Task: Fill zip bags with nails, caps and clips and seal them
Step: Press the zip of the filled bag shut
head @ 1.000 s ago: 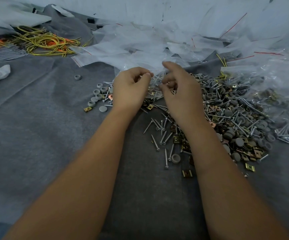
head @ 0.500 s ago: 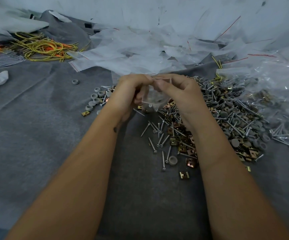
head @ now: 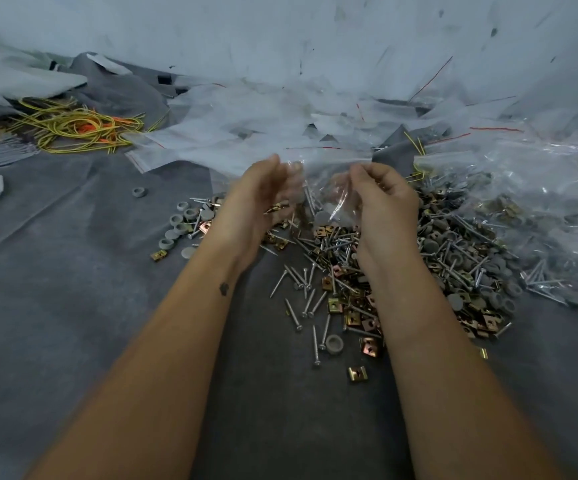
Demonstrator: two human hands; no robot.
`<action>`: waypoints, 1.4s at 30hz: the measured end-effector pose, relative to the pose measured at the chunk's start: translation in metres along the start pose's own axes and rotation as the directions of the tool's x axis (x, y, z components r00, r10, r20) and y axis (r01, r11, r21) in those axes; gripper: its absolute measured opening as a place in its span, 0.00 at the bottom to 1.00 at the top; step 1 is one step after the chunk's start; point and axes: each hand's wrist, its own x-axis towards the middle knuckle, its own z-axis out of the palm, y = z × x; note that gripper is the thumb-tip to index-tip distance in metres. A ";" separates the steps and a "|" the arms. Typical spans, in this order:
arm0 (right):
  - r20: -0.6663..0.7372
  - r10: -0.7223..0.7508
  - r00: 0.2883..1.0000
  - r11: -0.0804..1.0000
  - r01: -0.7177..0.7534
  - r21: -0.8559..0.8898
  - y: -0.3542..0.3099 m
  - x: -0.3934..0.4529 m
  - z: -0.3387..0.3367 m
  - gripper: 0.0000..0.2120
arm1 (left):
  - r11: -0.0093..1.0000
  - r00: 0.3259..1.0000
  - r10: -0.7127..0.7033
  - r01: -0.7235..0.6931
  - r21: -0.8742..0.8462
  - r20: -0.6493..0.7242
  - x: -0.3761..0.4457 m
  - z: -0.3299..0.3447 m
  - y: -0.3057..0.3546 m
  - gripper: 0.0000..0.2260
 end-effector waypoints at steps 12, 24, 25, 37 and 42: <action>0.038 -0.132 0.990 0.985 0.136 -0.103 -0.005 -0.002 0.007 0.01 | 0.924 0.896 0.381 -0.361 0.122 -0.228 -0.004 0.001 0.010 0.06; 0.067 -0.096 0.993 0.995 0.098 -0.029 -0.006 -0.004 0.008 0.05 | 0.958 0.922 0.286 -0.273 0.086 -0.260 -0.005 0.005 0.011 0.04; 0.061 -0.099 0.993 0.995 0.101 -0.019 -0.006 -0.004 0.008 0.05 | 0.960 0.923 0.280 -0.269 0.075 -0.265 -0.005 0.005 0.012 0.04; 0.011 -0.122 0.992 0.992 0.121 0.035 -0.003 -0.003 0.005 0.06 | 0.955 0.898 0.295 -0.289 0.068 -0.326 -0.004 0.004 0.007 0.05; 0.038 -0.098 0.994 0.995 0.098 0.001 0.000 -0.002 0.008 0.07 | 0.958 0.890 0.284 -0.273 0.083 -0.356 -0.001 0.003 0.001 0.07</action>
